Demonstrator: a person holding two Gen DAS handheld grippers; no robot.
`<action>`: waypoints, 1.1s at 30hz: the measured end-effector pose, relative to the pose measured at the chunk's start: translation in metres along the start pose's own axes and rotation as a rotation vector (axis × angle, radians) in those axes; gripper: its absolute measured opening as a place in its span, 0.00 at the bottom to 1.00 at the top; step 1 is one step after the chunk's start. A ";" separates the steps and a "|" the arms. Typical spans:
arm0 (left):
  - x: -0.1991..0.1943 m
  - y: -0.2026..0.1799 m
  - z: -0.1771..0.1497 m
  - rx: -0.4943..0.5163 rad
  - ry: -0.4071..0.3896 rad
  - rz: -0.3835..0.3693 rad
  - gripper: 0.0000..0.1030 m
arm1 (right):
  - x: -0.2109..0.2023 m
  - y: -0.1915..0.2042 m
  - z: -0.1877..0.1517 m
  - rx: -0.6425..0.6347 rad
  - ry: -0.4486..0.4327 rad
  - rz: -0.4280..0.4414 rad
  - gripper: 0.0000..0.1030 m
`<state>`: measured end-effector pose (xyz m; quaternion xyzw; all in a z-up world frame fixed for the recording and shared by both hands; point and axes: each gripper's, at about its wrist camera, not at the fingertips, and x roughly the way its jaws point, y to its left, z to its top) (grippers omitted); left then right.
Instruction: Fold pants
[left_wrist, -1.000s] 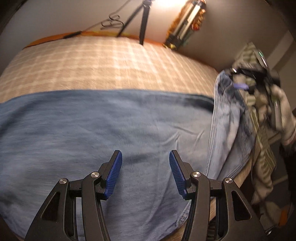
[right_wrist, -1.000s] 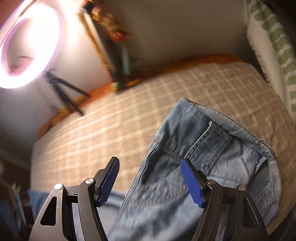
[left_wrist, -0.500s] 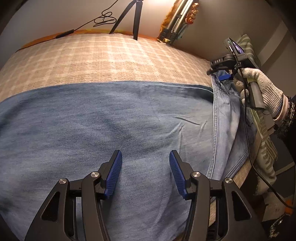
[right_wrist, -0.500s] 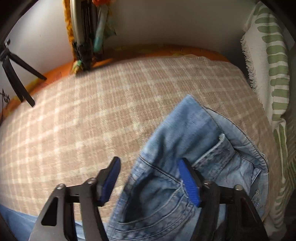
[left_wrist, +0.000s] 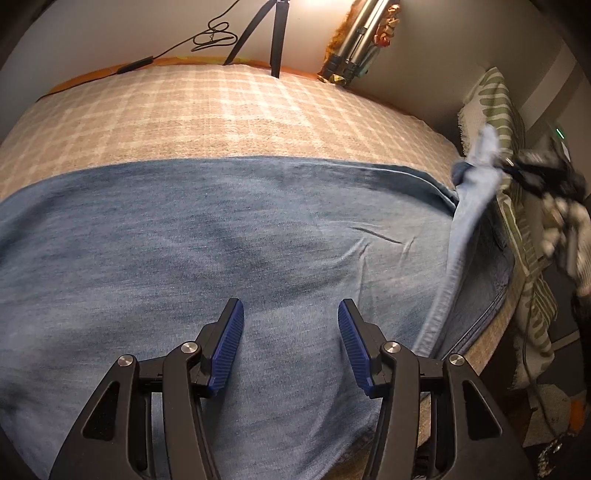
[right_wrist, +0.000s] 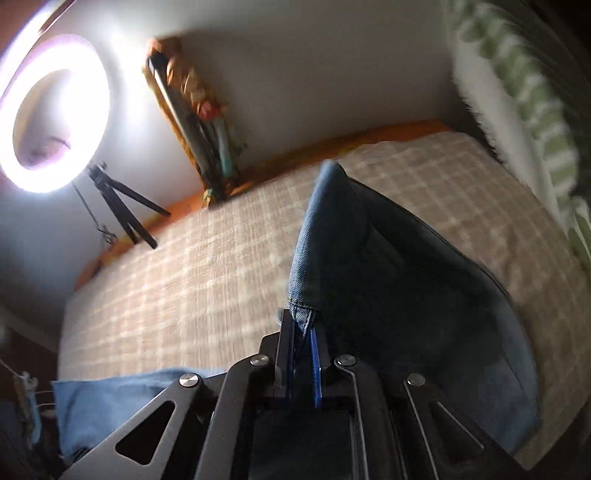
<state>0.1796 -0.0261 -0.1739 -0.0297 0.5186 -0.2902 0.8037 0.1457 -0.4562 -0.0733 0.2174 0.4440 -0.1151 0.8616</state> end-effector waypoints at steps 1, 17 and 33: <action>0.000 0.000 0.000 -0.004 0.002 0.001 0.51 | -0.007 -0.008 -0.009 0.013 -0.005 0.003 0.04; -0.023 0.024 -0.013 -0.109 -0.009 0.081 0.51 | -0.020 -0.129 -0.135 0.212 0.034 0.121 0.18; -0.036 0.042 -0.025 -0.174 -0.035 0.110 0.51 | -0.008 -0.180 -0.099 0.375 0.022 0.053 0.18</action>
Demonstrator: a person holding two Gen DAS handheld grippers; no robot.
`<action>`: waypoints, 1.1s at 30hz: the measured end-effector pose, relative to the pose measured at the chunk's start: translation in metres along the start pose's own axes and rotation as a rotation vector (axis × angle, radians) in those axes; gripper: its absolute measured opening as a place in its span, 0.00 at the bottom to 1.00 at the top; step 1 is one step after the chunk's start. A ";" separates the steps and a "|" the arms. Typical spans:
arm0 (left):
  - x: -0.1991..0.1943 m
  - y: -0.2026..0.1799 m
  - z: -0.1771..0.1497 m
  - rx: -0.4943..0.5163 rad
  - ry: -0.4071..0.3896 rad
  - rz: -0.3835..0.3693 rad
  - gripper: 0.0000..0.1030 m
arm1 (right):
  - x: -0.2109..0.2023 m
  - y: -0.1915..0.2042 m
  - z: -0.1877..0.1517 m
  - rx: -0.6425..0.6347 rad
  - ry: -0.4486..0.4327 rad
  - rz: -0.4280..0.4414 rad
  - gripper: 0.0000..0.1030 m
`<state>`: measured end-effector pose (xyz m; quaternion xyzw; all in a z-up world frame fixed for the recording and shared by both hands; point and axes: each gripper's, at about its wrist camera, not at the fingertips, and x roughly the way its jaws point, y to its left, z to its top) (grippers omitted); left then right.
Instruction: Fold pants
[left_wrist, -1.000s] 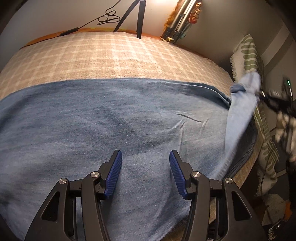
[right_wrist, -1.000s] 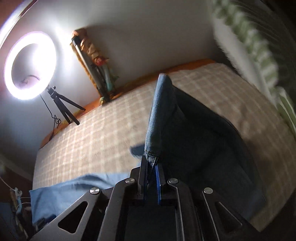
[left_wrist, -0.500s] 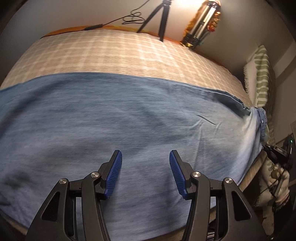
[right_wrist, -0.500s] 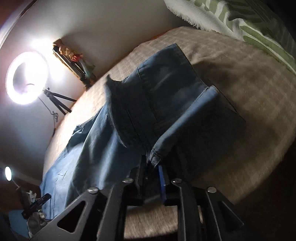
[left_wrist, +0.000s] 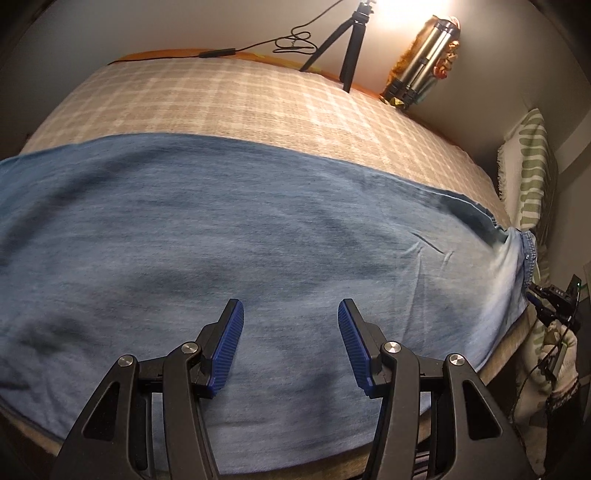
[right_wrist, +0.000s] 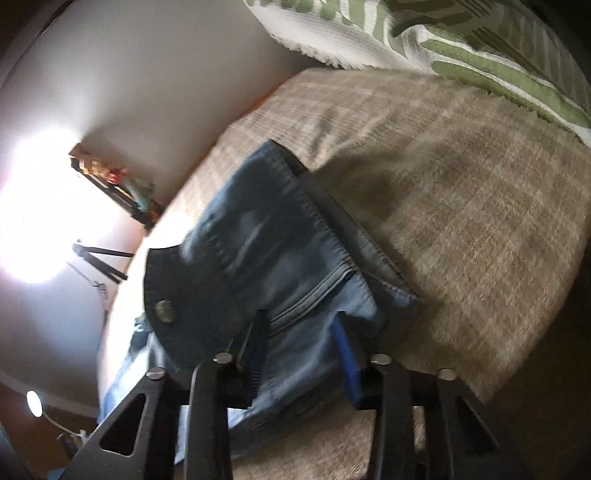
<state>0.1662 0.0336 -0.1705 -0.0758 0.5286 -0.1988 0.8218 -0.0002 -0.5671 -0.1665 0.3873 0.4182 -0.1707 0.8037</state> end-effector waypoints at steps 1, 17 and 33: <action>-0.001 0.002 -0.001 -0.003 -0.002 0.003 0.51 | -0.002 -0.002 0.001 -0.020 0.003 -0.021 0.15; -0.031 0.042 -0.019 -0.103 -0.062 0.091 0.51 | 0.028 0.181 0.006 -0.750 0.112 0.120 0.34; -0.044 0.073 -0.036 -0.180 -0.082 0.154 0.51 | 0.153 0.246 0.045 -0.777 0.302 0.056 0.34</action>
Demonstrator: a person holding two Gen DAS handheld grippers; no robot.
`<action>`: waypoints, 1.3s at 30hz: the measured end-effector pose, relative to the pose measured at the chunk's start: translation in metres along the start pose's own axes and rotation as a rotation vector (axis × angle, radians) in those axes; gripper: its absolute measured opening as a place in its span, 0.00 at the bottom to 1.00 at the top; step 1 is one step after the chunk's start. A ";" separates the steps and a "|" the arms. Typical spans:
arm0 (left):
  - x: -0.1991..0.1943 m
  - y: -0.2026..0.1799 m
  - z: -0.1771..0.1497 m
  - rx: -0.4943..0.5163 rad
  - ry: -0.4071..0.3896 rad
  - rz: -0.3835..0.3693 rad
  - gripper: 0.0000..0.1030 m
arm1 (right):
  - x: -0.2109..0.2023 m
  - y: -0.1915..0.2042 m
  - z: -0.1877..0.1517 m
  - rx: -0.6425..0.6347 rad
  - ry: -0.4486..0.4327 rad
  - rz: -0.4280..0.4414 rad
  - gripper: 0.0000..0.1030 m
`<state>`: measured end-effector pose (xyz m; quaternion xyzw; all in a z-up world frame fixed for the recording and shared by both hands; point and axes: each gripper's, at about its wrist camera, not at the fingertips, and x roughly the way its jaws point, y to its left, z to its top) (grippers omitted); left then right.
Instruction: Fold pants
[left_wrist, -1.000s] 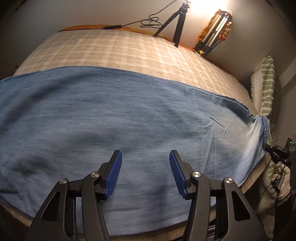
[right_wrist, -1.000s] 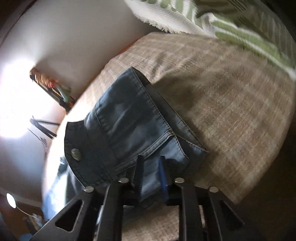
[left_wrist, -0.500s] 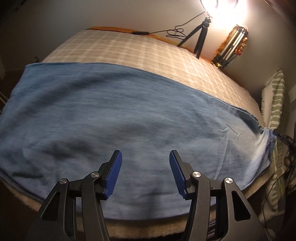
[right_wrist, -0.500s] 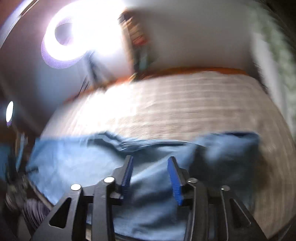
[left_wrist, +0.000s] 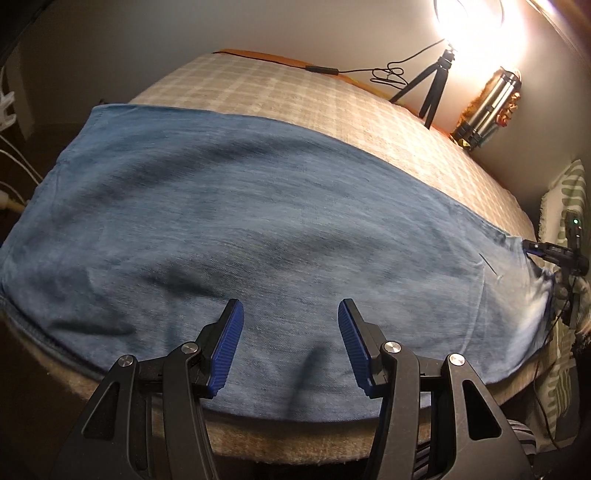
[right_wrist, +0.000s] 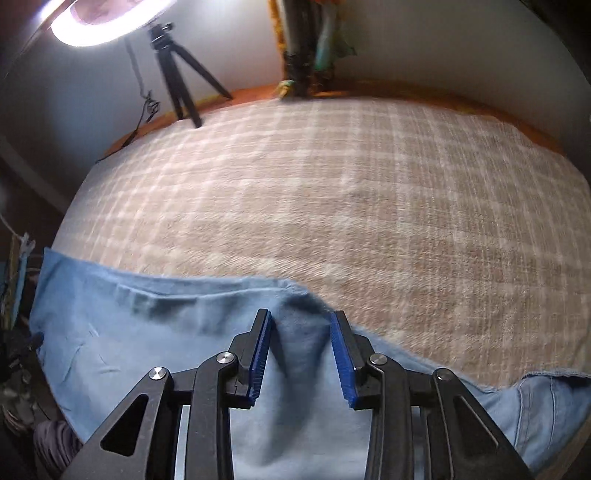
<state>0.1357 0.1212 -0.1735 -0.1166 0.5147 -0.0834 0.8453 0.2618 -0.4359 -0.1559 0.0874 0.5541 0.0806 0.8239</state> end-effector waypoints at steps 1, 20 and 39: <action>0.000 0.000 0.000 -0.001 -0.002 -0.001 0.51 | -0.016 -0.006 -0.005 0.005 -0.034 0.003 0.35; -0.001 0.001 -0.003 -0.016 -0.010 0.005 0.51 | -0.130 -0.176 -0.211 0.532 -0.151 -0.110 0.58; -0.001 0.002 -0.007 0.001 -0.012 0.003 0.51 | -0.106 -0.163 -0.212 0.603 -0.118 -0.044 0.31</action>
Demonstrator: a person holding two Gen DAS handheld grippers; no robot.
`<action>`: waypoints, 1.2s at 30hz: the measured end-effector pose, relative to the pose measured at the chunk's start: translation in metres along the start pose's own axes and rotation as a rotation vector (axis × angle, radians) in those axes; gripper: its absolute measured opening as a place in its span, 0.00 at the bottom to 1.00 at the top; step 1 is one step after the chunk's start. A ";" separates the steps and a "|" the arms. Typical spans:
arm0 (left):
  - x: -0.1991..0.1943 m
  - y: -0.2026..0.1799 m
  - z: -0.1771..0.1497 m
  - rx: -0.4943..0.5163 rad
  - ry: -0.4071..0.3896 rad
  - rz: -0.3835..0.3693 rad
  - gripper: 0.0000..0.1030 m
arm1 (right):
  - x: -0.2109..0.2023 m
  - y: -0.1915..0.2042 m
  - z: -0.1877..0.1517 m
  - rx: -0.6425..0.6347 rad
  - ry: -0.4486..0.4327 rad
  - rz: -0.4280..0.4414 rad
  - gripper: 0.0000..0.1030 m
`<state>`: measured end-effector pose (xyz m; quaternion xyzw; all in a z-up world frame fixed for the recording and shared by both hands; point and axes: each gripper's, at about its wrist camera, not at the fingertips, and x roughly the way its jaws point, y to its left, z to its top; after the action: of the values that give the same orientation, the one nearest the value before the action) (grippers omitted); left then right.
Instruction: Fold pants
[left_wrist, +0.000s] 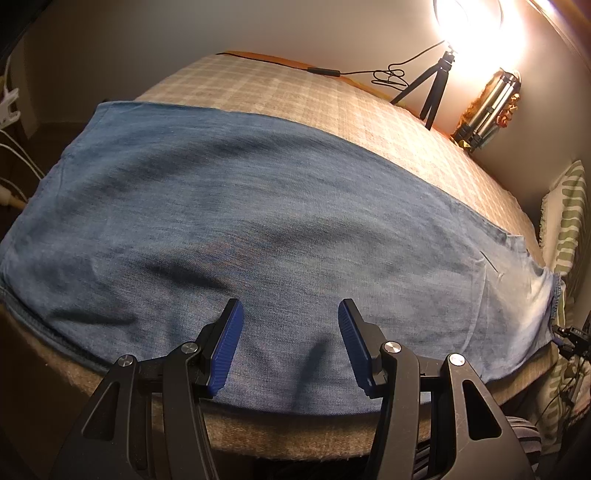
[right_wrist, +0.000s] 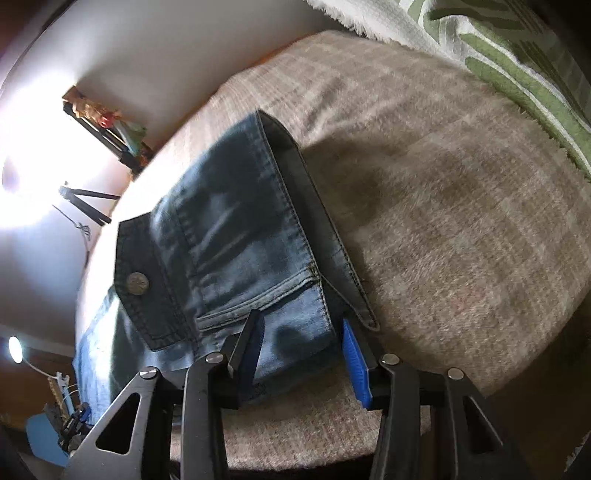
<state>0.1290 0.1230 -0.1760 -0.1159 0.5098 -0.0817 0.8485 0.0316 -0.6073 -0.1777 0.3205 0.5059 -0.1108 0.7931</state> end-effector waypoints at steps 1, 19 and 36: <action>0.000 0.000 0.000 0.002 -0.001 0.000 0.51 | 0.001 0.005 -0.001 -0.018 -0.005 -0.014 0.21; -0.001 -0.003 -0.002 0.007 -0.010 -0.002 0.51 | -0.030 0.020 -0.013 -0.184 -0.013 -0.251 0.25; -0.057 0.060 -0.018 -0.149 -0.147 0.137 0.56 | 0.061 0.216 0.064 -0.679 -0.039 0.083 0.67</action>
<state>0.0872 0.1932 -0.1526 -0.1492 0.4577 0.0233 0.8762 0.2148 -0.4721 -0.1269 0.0563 0.4852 0.0899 0.8679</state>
